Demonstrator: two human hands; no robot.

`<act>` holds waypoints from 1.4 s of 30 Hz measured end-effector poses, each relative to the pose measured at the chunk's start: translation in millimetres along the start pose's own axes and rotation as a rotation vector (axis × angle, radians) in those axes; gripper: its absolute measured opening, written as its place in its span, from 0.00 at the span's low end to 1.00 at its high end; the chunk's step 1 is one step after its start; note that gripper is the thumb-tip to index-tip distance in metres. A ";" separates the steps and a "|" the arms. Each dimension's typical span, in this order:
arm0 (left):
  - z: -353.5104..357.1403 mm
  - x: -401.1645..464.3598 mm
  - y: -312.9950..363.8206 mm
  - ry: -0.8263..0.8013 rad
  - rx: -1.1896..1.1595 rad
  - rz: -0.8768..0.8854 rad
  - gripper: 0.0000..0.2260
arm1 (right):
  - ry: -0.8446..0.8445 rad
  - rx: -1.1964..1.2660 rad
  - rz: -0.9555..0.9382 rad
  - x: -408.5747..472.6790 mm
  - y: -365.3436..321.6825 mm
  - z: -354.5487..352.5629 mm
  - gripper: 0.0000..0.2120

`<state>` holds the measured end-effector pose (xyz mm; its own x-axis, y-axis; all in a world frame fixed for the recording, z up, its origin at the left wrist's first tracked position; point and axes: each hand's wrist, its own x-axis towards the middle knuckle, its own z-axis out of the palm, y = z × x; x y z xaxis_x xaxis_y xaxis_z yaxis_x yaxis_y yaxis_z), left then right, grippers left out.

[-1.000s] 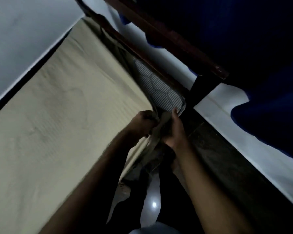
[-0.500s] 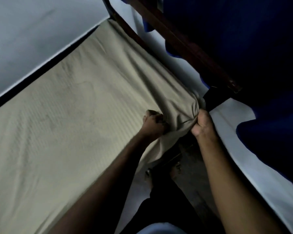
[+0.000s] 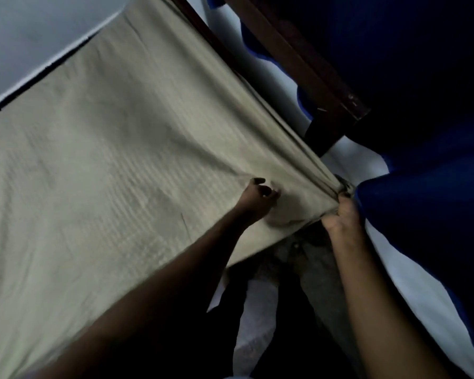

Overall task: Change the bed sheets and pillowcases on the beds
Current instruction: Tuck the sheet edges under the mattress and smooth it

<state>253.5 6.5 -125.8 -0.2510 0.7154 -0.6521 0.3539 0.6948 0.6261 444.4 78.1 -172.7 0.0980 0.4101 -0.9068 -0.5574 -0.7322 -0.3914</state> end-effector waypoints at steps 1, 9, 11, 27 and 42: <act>9.9 2.8 1.0 0.002 0.021 0.007 0.16 | 0.009 0.013 0.016 3.9 -0.5 -1.5 0.11; 61.9 42.1 9.2 0.012 0.107 0.179 0.20 | 0.213 -0.020 0.097 96.2 1.9 -36.2 0.20; 61.8 57.8 1.5 0.023 0.186 0.179 0.24 | 0.283 -0.040 0.107 96.4 2.9 -33.6 0.20; 39.8 155.4 -37.5 -0.015 0.499 0.152 0.23 | 0.083 -0.639 -0.108 89.2 48.6 30.2 0.19; 2.0 247.2 -1.1 0.316 -0.070 -0.122 0.17 | 0.123 -1.442 -0.797 133.2 74.7 72.0 0.26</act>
<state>192.9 182.5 -288.6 -0.5580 0.6068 -0.5660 0.2441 0.7719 0.5870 356.5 117.3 -311.5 0.0658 0.9152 -0.3976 0.8315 -0.2706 -0.4852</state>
